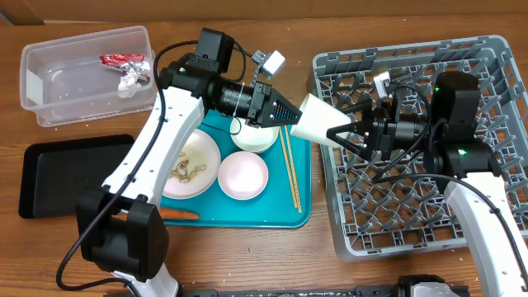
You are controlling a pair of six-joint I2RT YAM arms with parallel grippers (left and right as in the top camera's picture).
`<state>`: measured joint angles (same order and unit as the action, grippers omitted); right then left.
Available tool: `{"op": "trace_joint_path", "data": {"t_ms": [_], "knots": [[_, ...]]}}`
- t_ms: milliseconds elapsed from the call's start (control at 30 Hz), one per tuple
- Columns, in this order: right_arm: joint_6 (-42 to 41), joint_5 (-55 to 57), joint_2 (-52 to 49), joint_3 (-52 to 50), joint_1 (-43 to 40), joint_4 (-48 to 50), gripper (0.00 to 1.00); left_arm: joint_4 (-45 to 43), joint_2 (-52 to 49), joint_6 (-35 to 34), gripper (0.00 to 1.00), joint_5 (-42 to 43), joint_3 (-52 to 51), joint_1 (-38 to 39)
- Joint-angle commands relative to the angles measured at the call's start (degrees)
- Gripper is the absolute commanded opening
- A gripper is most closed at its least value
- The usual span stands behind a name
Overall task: Sort waste into correct bins and load items into the dishwasher
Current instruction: 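Grasp the white cup with the right gripper and release the left, then place the white cup on the right side of the dish rack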
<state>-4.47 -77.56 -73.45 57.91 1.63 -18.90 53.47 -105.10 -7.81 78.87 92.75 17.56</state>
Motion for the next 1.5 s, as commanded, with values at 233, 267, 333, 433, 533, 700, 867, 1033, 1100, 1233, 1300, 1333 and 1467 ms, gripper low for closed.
{"op": "trace_joint_path", "data": {"t_ms": [233, 267, 333, 433, 533, 700, 867, 1033, 1100, 1233, 1300, 1333, 1467], "knots": [[0.2, -2.9, 0.4, 1.5, 1.3, 0.4, 0.75, -0.8, 0.6, -1.3, 0.04, -1.0, 0.9, 0.5], [0.2, -2.9, 0.4, 1.5, 1.3, 0.4, 0.75, -0.9, 0.6, -1.5, 0.04, -1.0, 1.0, 0.5], [0.2, -2.9, 0.4, 1.5, 1.3, 0.2, 0.81, -1.6, 0.6, -1.7, 0.04, -1.0, 1.0, 0.5], [0.2, -2.9, 0.4, 1.5, 1.3, 0.0, 0.82, -1.7, 0.6, -1.7, 0.04, -1.0, 1.0, 0.5], [0.2, -2.9, 0.4, 1.5, 1.3, -0.1, 0.81, -1.9, 0.6, -1.7, 0.04, -1.0, 1.0, 0.5], [0.2, -2.9, 0.4, 1.4, 1.3, -0.1, 0.79, -4.0, 0.6, -4.3, 0.04, -1.0, 1.0, 0.5], [0.2, -2.9, 0.4, 1.4, 1.3, -0.3, 0.75, -4.5, 0.6, -4.7, 0.04, -1.0, 1.0, 0.5], [0.2, -1.9, 0.4, 1.4, 1.3, -0.5, 0.65, -4.4, 0.6, -4.7, 0.04, -1.0, 0.9, 0.5], [0.2, 1.1, 0.4, 1.4, 1.3, -1.4, 0.55, -4.4, 0.6, -4.7, 0.04, -1.0, 1.0, 0.6], [0.0, 4.7, 0.4, 1.4, 1.3, -1.8, 0.49, -4.3, 0.6, -4.6, 0.11, -2.8, 1.0, 0.7], [-0.2, 7.8, 0.4, 1.4, 1.3, -2.7, 0.45, -3.8, 0.6, -4.3, 0.26, -6.6, 1.0, 0.7], [-0.2, 9.9, 0.5, 1.4, 1.2, -3.6, 0.43, -3.1, 0.6, -4.1, 0.31, -9.3, 1.0, 0.7], [-1.8, 21.1, 0.6, 1.5, -0.7, -8.3, 0.37, 3.1, 0.7, -1.2, 0.47, -26.8, 1.0, -1.5]]}}
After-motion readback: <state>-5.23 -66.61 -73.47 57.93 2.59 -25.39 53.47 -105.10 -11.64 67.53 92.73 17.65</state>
